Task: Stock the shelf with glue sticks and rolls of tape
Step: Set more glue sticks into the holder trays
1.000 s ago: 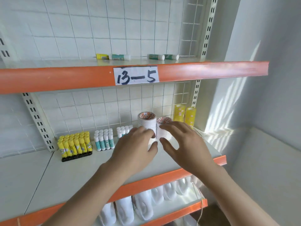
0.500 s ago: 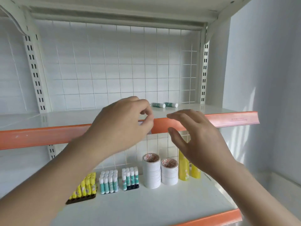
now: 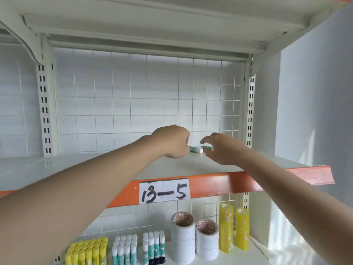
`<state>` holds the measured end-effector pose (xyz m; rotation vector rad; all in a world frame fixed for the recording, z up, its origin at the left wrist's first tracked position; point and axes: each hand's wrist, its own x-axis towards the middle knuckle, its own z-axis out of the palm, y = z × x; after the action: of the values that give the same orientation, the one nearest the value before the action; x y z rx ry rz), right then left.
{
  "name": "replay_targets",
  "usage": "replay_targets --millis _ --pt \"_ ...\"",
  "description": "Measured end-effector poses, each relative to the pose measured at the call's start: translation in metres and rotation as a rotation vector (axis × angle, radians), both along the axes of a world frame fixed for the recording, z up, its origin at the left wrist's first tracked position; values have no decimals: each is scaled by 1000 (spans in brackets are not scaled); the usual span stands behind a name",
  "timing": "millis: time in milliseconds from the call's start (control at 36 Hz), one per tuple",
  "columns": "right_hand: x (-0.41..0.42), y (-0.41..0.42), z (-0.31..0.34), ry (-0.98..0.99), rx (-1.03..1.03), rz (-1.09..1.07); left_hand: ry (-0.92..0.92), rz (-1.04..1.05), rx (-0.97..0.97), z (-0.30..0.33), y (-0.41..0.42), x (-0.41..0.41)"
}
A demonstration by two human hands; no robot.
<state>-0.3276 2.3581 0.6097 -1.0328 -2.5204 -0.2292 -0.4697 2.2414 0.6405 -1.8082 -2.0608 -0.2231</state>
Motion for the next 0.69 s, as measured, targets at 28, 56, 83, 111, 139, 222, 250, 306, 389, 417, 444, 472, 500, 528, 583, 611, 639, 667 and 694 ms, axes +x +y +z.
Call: replay_targets --millis 28,56,83,111,139,222,250,306,389,417,444,472,500,528,583,611,639,667,694 --pt "-1 10 3 -42 -23 -31 30 8 -19 0 12 -1" --pt "-2 20 6 -81 -44 -62 63 14 -37 -1 22 -1" --pt "-3 29 9 -116 -65 -88 97 17 -55 -1 32 -2" --pt "-3 37 12 -146 -84 -107 126 18 -72 -1 42 -2" --pt "-3 44 14 -174 -100 -118 149 15 -91 -1 51 -3" --pt "-3 60 13 -265 -135 -129 165 9 -190 -3 75 -5" --pt "-4 65 12 -297 -148 -134 161 13 -234 -4 82 -6" --pt "-6 71 11 -341 -177 -146 160 29 -307 -9 95 -8" --pt "-4 74 11 -366 -222 -142 195 36 -329 -19 113 -10" --pt "-3 73 11 -369 -233 -137 204 30 -324 -23 119 -11" --pt "-2 73 11 -368 -236 -132 201 23 -330 -25 123 -11" --pt "-1 73 11 -365 -233 -130 189 14 -349 -26 127 -12" --pt "0 73 12 -365 -227 -132 172 7 -375 -26 130 -13" --pt "1 72 12 -369 -219 -135 157 0 -400 -25 133 -15" --pt "2 72 12 -385 -206 -132 139 -17 -442 -22 139 -19" --pt "1 72 12 -386 -200 -124 133 -22 -458 -20 142 -22" --pt "1 73 12 -380 -198 -116 131 -23 -472 -19 145 -23" --pt "1 74 11 -372 -201 -109 134 -19 -482 -18 148 -24" --pt "0 76 10 -361 -205 -106 143 -14 -479 -17 150 -26"
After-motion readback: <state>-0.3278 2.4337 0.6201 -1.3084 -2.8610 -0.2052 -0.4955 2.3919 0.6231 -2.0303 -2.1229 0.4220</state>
